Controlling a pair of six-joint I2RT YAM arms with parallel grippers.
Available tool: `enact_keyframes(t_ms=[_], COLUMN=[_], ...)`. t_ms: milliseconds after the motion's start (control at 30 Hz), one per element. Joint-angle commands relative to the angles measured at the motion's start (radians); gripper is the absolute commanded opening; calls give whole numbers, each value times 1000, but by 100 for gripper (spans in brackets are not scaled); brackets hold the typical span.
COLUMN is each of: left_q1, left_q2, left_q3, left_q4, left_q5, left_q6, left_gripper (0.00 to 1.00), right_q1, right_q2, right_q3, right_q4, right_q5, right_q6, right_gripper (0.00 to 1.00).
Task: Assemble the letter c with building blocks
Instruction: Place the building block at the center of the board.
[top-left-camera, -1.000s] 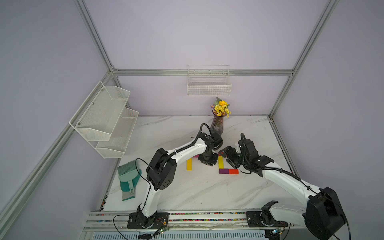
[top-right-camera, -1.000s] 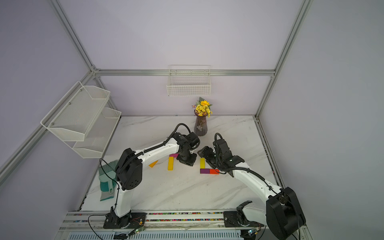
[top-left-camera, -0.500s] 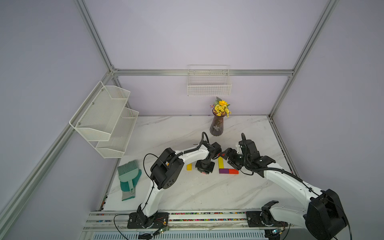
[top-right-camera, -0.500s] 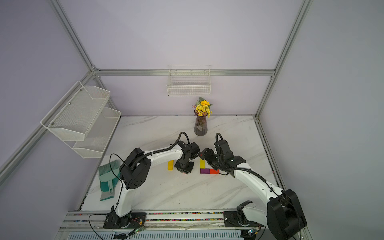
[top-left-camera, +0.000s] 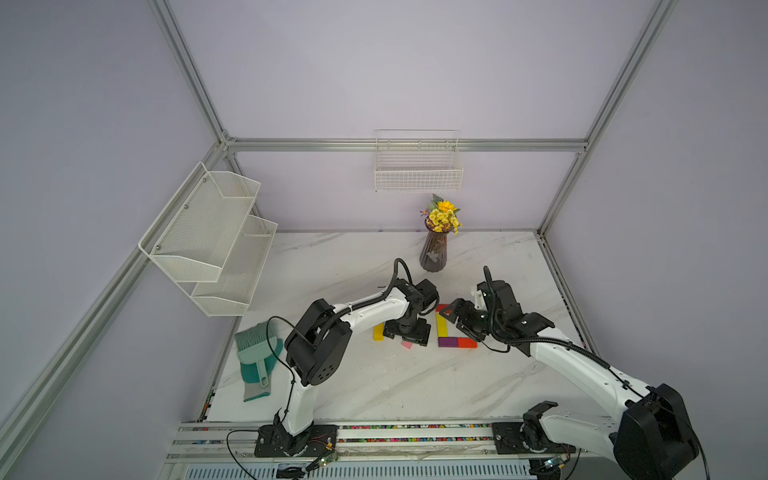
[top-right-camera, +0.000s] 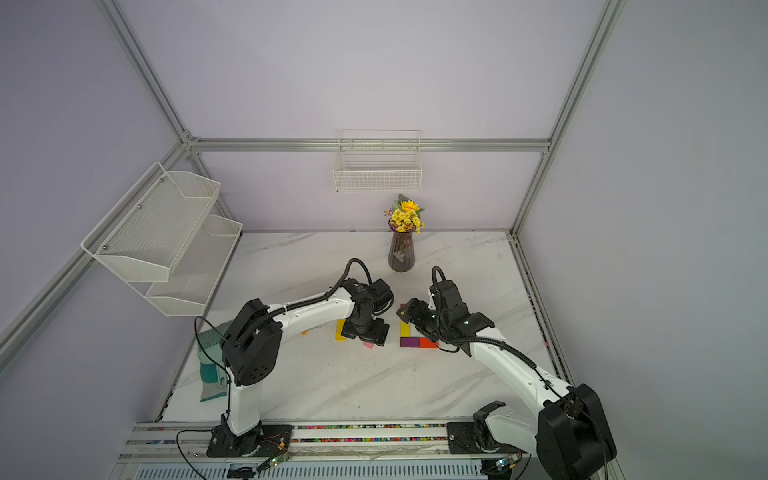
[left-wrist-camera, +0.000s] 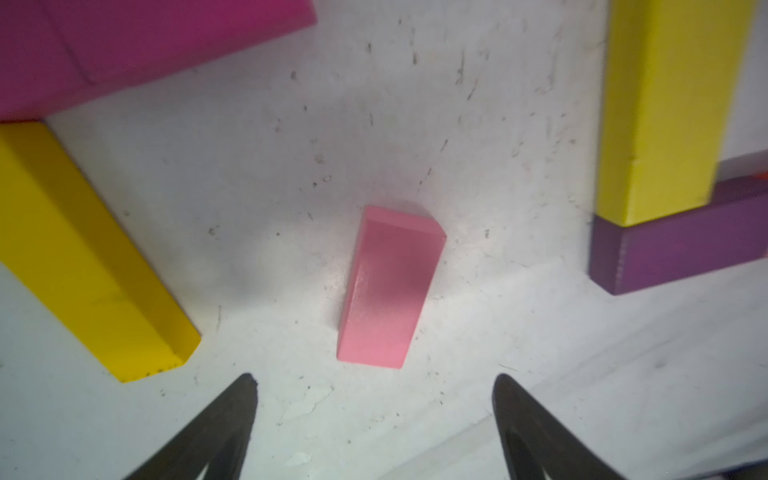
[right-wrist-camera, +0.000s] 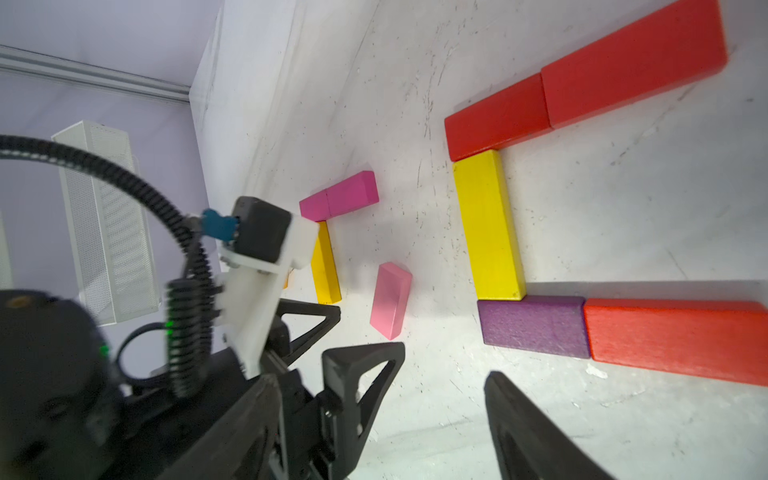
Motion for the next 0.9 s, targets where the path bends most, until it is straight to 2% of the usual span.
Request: enact_keyframes(t_ms=[0,167,367,567,667,867], left_q1=[52,204,410,502,527,563], left_q2=[-117,-218,-314,-360,-381,-424], left_q3=[4,-55,-181,-241,-279,-329], left_q4=[17,41,97,91,95,101], left_q5=[39,134,253,284,295,319], left_q6=[-18,-9,4,73,88,99], left_gripper=[93,99,100,100,100,100], right_q1=[52,277,446,524,536,538], right_q2=[-9,99,284,401,435,482], right_q3=[-14,25,91,103,93,126], right_q4=[57,120,196,249,274,210], right_q5=[41,192,304,370,392,451], right_q6=[58,160,251,304,325,326], right_gripper=[79,79,79,79,79,79])
